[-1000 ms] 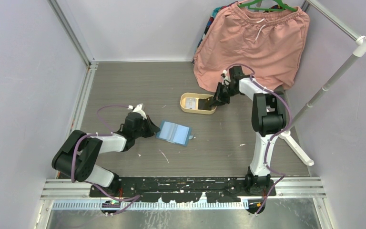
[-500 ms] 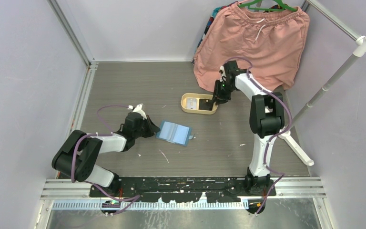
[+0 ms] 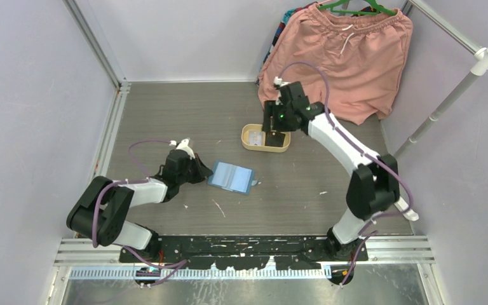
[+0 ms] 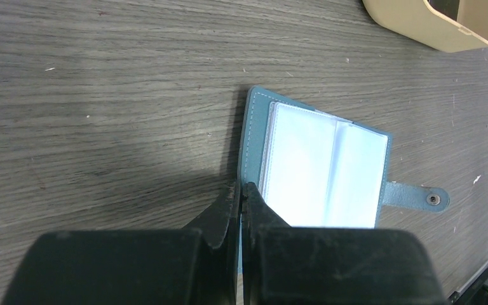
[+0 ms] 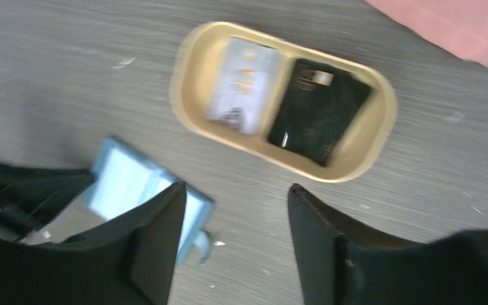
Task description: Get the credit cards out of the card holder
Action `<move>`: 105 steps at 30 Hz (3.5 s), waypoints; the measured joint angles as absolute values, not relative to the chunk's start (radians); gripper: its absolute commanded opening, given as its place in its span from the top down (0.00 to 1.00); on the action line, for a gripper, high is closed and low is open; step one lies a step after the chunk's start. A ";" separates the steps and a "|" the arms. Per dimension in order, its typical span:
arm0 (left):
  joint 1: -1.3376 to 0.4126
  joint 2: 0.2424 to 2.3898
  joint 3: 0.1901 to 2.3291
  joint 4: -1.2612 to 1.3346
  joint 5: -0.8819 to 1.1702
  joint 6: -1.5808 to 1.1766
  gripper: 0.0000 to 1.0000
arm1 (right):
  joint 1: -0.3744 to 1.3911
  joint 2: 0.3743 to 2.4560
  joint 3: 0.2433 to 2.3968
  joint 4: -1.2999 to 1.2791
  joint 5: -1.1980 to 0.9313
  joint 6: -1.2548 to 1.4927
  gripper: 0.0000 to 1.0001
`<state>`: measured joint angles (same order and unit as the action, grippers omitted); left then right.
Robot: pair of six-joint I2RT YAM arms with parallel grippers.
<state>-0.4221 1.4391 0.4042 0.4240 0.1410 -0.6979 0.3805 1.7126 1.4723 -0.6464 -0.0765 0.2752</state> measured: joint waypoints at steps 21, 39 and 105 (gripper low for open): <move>-0.420 1.393 0.386 0.406 0.131 -0.704 1.00 | 0.855 1.954 1.473 -0.359 0.136 0.508 0.10; -0.416 1.391 0.370 0.410 0.131 -0.722 1.00 | 0.901 2.125 1.670 -0.585 0.277 0.551 0.10; -0.395 1.381 0.361 0.407 0.217 -0.694 0.77 | 0.956 2.102 1.575 -0.672 0.410 0.582 0.07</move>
<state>-0.3954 1.3808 0.3614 0.4068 0.2169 -0.6937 0.9562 2.1021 1.5745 -0.6720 0.4103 0.5823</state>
